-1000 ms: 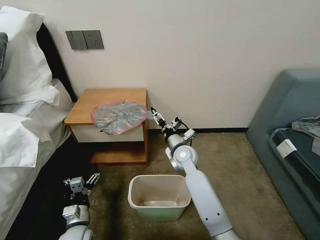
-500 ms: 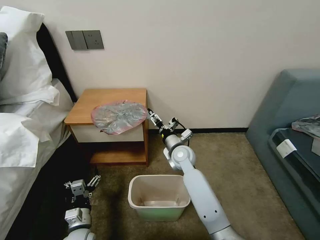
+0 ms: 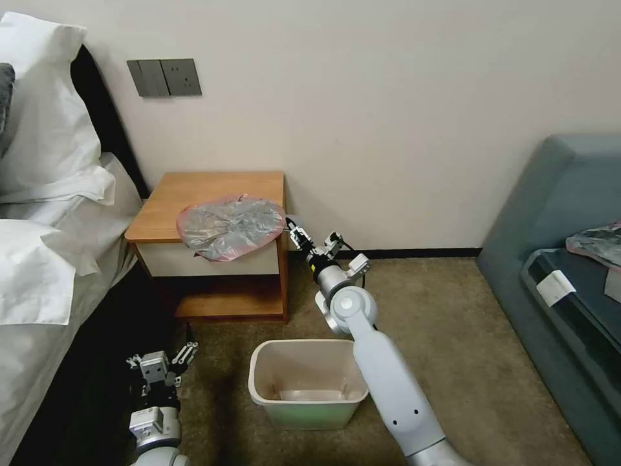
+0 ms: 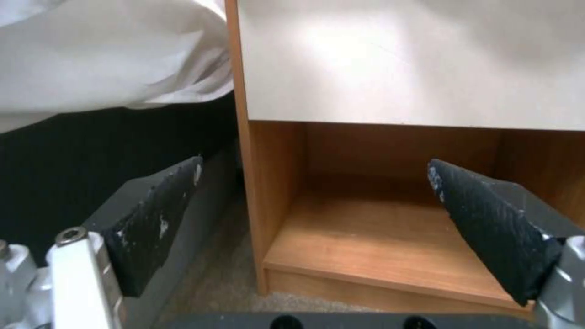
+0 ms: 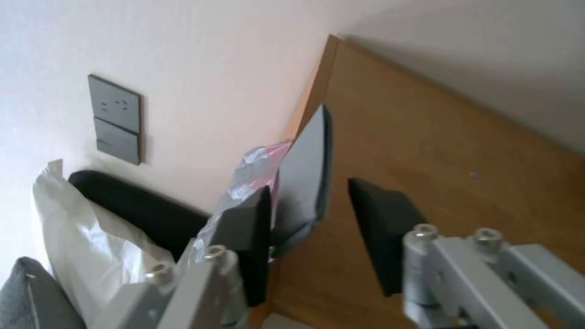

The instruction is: Pick up the garbage bag from the table and place it over the trash can.

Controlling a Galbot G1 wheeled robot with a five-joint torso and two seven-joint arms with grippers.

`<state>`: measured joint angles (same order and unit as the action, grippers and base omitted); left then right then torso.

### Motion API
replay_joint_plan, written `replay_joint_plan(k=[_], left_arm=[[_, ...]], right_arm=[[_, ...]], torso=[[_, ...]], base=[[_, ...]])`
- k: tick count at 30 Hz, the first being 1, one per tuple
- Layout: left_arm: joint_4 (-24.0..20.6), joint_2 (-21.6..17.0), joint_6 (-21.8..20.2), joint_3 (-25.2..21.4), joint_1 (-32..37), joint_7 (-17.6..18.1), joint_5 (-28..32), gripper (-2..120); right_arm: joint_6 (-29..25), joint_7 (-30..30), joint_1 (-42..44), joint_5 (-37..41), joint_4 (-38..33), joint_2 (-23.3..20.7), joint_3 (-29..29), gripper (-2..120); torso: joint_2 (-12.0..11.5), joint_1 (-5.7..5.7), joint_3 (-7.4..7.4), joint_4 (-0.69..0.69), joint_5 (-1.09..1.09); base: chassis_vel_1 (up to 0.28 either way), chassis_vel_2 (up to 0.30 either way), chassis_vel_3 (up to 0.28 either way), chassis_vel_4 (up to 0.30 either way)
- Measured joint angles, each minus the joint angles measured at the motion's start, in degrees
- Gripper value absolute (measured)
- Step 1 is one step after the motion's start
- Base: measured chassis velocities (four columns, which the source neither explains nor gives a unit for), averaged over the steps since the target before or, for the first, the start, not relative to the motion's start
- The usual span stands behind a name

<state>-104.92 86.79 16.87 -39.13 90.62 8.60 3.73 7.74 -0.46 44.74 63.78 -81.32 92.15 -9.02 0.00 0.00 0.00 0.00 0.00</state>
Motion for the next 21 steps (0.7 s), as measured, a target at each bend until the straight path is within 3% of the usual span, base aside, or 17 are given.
replay_joint_plan(k=[5,7,9,11,21], left_arm=[[-0.12,-0.08,0.01,-0.05,-0.05,0.07,0.00,98],[-0.12,-0.02,0.01,-0.01,-0.05,0.08,0.00,98],[-0.12,0.01,0.01,0.02,-0.05,0.09,0.00,98],[-0.12,0.05,0.01,0.06,-0.05,0.09,-0.01,98],[0.20,0.40,0.03,0.14,-0.19,0.25,-0.12,98]], right_arm=[[-0.24,-0.51,-0.08,-0.87,0.27,0.00,0.00,18],[-0.34,-0.91,-0.09,-1.28,0.33,0.00,-0.01,7],[-0.37,-0.98,-0.09,-1.37,0.33,0.00,-0.01,7],[-0.43,-1.11,-0.09,-1.56,0.32,0.00,-0.01,0],[-1.06,-1.10,1.04,-1.88,-2.06,-0.01,0.23,0]], torso=[[0.00,0.00,0.00,0.00,0.00],[0.00,0.00,0.00,0.00,0.00],[0.00,0.00,0.00,0.00,0.00],[0.00,0.00,0.00,0.00,0.00],[0.00,0.00,0.00,0.00,0.00]], base=[[0.000,0.000,0.000,0.000],[0.000,0.000,0.000,0.000],[0.000,0.000,0.000,0.000],[0.000,0.000,0.000,0.000],[0.000,0.000,0.000,0.000]])
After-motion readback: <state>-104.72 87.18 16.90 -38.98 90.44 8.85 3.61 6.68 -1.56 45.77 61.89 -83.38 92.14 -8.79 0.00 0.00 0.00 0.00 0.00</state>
